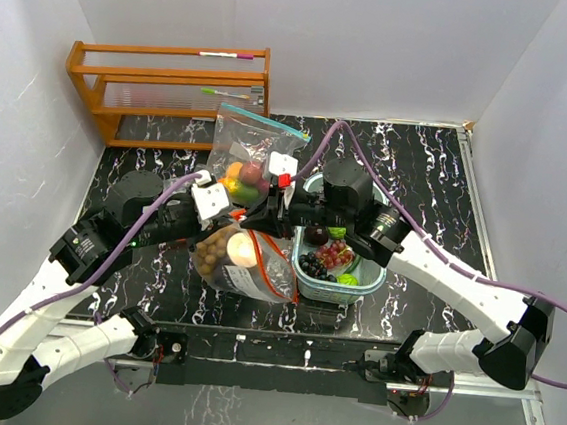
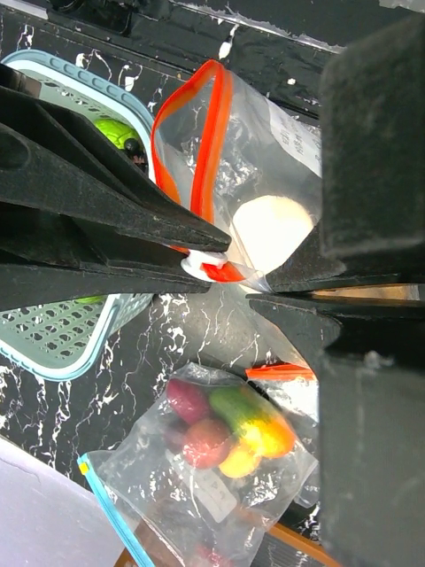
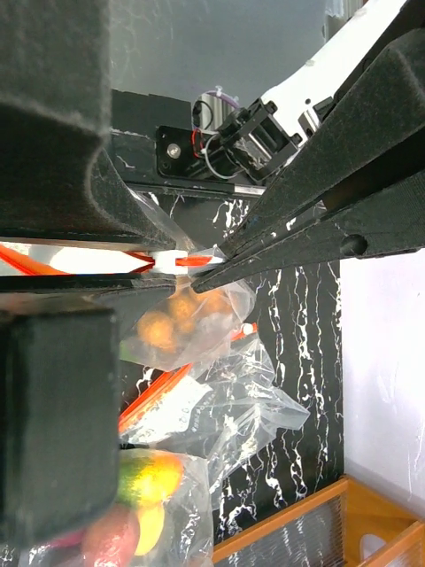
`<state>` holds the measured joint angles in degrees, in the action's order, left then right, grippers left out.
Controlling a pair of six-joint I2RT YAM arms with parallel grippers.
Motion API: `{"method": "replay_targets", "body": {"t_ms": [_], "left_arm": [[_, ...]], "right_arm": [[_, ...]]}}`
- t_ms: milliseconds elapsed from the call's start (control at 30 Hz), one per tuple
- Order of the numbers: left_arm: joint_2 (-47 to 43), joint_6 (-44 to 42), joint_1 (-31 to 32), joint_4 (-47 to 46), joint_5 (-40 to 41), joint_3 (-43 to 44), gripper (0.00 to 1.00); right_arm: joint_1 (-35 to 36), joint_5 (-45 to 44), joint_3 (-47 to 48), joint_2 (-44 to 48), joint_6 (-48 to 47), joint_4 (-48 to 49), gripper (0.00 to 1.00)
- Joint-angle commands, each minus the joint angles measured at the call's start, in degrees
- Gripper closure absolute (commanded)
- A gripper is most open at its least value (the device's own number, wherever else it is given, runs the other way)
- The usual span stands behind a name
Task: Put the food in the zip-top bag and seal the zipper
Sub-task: Zip the zipper food storage bag at the center of the board.
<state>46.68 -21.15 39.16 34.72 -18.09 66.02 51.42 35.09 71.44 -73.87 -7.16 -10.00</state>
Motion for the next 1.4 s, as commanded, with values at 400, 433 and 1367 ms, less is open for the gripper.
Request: {"method": "replay_targets", "body": {"t_ms": [400, 433, 1367], "left_arm": [[-3.4, -1.8, -0.2, -6.5, -1.3, -10.2, 0.90], [-3.5, -2.1, -0.2, -6.5, -1.9, -10.3, 0.86], [-4.2, -3.3, -0.2, -10.1, 0.0, -9.2, 1.00]], "right_arm": [[-0.1, 1.8, 2.8, -3.2, 3.0, 2.2, 0.92], [-0.1, 2.2, 3.0, -3.6, 3.0, 2.1, 0.92], [-0.1, -0.8, 1.6, -2.4, 1.8, -2.5, 0.92]]}}
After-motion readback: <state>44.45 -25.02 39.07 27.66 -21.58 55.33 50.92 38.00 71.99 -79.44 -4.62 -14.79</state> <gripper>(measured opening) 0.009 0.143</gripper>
